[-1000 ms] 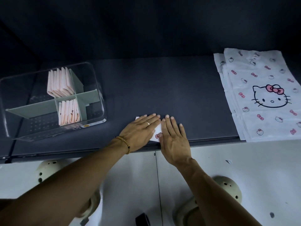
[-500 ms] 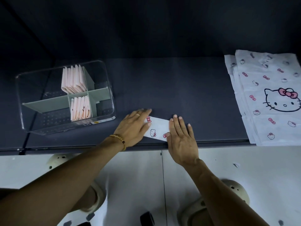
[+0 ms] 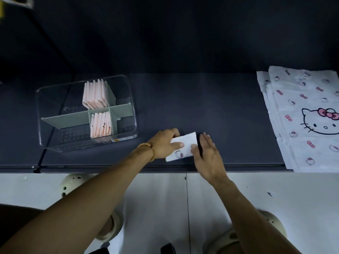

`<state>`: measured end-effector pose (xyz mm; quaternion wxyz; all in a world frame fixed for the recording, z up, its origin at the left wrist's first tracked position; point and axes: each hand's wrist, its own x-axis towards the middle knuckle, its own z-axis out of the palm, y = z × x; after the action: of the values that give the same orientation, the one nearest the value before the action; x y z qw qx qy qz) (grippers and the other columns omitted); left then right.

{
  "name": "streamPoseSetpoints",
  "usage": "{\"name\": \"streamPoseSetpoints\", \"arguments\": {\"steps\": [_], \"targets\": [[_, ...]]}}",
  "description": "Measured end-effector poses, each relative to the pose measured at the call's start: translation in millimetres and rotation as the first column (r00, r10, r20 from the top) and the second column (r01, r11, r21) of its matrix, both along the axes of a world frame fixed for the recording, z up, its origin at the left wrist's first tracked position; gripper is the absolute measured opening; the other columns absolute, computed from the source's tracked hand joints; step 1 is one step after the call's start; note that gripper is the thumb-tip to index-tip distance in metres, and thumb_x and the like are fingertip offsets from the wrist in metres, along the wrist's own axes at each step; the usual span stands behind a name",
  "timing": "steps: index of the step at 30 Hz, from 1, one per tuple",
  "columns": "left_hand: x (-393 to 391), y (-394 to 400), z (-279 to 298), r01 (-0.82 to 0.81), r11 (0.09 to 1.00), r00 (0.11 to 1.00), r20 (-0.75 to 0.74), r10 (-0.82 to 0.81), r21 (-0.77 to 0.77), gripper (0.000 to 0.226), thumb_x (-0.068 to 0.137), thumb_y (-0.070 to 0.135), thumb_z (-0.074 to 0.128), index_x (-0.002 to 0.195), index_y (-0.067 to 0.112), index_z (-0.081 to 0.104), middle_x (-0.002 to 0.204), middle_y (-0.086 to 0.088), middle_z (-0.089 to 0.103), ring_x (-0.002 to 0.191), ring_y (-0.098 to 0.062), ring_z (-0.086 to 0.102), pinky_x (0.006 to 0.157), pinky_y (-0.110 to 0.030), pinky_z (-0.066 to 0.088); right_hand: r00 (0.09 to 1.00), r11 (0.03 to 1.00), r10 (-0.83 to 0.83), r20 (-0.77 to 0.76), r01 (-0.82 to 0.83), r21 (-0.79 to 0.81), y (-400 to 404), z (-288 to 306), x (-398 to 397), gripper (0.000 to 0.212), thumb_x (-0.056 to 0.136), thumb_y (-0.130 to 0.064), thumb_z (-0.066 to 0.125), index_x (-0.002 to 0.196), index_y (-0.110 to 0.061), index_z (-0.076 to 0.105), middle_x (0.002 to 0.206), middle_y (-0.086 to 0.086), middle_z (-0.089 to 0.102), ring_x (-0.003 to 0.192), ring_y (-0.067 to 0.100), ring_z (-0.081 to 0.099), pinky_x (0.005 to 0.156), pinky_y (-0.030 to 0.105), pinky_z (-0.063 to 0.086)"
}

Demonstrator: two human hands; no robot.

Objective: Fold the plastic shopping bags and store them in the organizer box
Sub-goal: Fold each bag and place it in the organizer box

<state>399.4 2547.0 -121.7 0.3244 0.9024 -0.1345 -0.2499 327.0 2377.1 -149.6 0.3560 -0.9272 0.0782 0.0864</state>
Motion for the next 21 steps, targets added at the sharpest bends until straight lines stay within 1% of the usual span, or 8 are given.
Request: {"name": "streamPoseSetpoints", "arguments": {"steps": [1,3,5,7,11,16,19,21], "targets": [[-1.9,7.7,6.9,-0.080,0.987,0.994,-0.088,0.068,-0.139,0.013,0.089,0.029,0.064,0.091,0.021,0.053,0.090,0.002,0.065,0.079,-0.013,0.060,0.059,-0.015,0.042,0.997,0.991,-0.069,-0.026,0.072,0.110,4.3,11.0,5.8,0.051,0.101,-0.040,0.038,0.145,-0.013,0.039,0.150,0.007,0.040,0.141,0.021,0.032,0.117,0.035,0.026],[-5.5,23.0,21.3,-0.237,0.895,0.959,-0.238,0.153,-0.377,0.014,0.088,0.023,0.067,0.097,0.023,0.057,0.088,0.005,0.068,0.078,-0.008,0.065,0.062,-0.014,0.047,0.987,0.940,-0.156,-0.049,0.163,0.301,15.2,36.3,18.1,0.032,0.098,-0.039,0.046,0.114,-0.018,0.063,0.111,0.002,0.067,0.107,0.020,0.060,0.087,0.032,0.049],[-6.9,34.9,33.2,-0.342,0.786,0.926,-0.329,0.188,-0.515,0.019,0.089,0.017,0.066,0.108,0.018,0.061,0.097,0.000,0.071,0.086,-0.011,0.068,0.070,-0.021,0.052,0.980,0.861,-0.181,-0.086,0.200,0.468,28.2,61.1,29.4,0.023,0.096,-0.032,0.053,0.087,-0.016,0.067,0.077,0.002,0.070,0.070,0.016,0.064,0.058,0.028,0.050],[-6.5,43.9,44.0,-0.419,0.695,0.899,-0.377,0.225,-0.584,0.016,0.092,0.015,0.061,0.106,0.009,0.064,0.098,-0.008,0.071,0.087,-0.019,0.067,0.074,-0.028,0.052,0.985,0.806,-0.153,-0.080,0.171,0.567,41.2,81.5,38.4,0.022,0.097,-0.023,0.053,0.084,-0.013,0.068,0.066,0.003,0.069,0.051,0.013,0.057,0.045,0.024,0.044],[-3.2,77.7,64.4,-0.616,0.483,0.783,-0.421,0.458,-0.622,0.009,0.091,0.016,0.061,0.086,0.011,0.066,0.081,-0.008,0.066,0.073,-0.020,0.060,0.067,-0.031,0.048,0.997,0.768,-0.074,-0.028,0.076,0.635,76.2,111.0,52.3,0.022,0.097,-0.019,0.053,0.086,-0.011,0.071,0.067,0.009,0.070,0.051,0.012,0.058,0.047,0.022,0.047],[-11.4,152.1,78.3,-0.707,0.357,0.661,-0.390,0.642,-0.611,0.006,0.084,0.015,0.070,0.079,0.013,0.068,0.066,0.003,0.067,0.057,-0.010,0.062,0.047,-0.025,0.050,0.999,0.791,0.043,0.031,-0.053,0.610,148.8,128.3,64.2,0.024,0.097,-0.018,0.054,0.080,-0.016,0.071,0.065,0.011,0.070,0.051,0.012,0.060,0.049,0.021,0.050],[-21.2,205.3,77.6,-0.720,0.309,0.559,-0.255,0.789,-0.622,0.006,0.083,0.009,0.070,0.077,0.011,0.069,0.071,-0.001,0.070,0.064,-0.011,0.064,0.059,-0.025,0.052,0.995,0.825,0.069,0.076,-0.100,0.557,201.0,131.8,72.1,0.025,0.096,-0.019,0.054,0.076,-0.019,0.070,0.061,0.010,0.069,0.049,0.013,0.061,0.049,0.025,0.052],[-28.2,244.0,69.8,-0.748,0.286,0.405,-0.070,0.912,-0.599,0.010,0.084,0.008,0.070,0.076,0.015,0.069,0.075,0.000,0.070,0.070,-0.011,0.064,0.069,-0.025,0.053,0.990,0.846,0.053,0.131,-0.115,0.521,236.2,131.9,79.1,0.025,0.096,-0.022,0.055,0.075,-0.020,0.068,0.058,0.005,0.068,0.049,0.015,0.064,0.051,0.032,0.055]]}}
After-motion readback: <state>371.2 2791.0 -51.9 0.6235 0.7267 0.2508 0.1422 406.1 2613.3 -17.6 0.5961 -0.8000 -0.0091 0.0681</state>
